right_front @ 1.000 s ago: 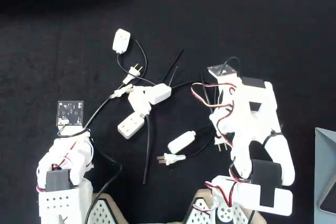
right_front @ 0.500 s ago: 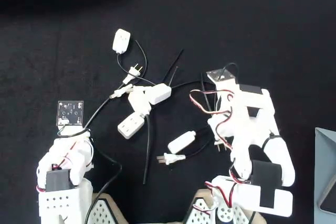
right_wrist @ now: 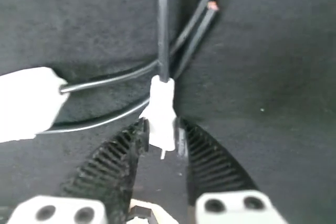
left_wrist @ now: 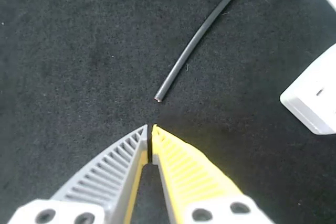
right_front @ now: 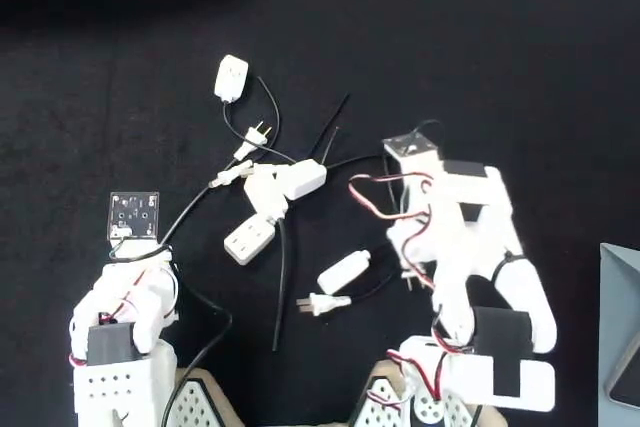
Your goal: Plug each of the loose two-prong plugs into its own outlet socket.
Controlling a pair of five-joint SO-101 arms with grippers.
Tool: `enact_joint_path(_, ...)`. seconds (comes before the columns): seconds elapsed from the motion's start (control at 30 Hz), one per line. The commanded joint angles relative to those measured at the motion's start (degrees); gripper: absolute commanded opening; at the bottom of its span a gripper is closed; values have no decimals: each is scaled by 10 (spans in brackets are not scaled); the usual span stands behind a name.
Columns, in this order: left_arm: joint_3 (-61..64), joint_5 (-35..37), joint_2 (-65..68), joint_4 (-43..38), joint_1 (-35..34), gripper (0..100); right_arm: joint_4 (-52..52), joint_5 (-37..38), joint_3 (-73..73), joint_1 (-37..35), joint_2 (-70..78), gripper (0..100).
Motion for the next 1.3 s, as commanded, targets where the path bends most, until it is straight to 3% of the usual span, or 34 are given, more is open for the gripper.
enact_joint_path(0.0,10,1,-2,2,-5,30,11,-22,7,-42,3,96)
enact_joint_path(0.27,10,1,-2,2,-5,30,7,-39,7,-63,3,97)
enact_joint_path(0.63,10,1,-2,2,-5,30,11,-36,-3,-7,2,100)
enact_joint_path(0.97,10,1,-2,2,-5,30,8,-60,0,-72,35,103)
enact_joint_path(1.1,10,1,-2,2,-5,30,11,-90,-26,-84,95,181)
enact_joint_path(1.27,10,1,-2,2,-5,30,25,-86,-70,-81,143,109)
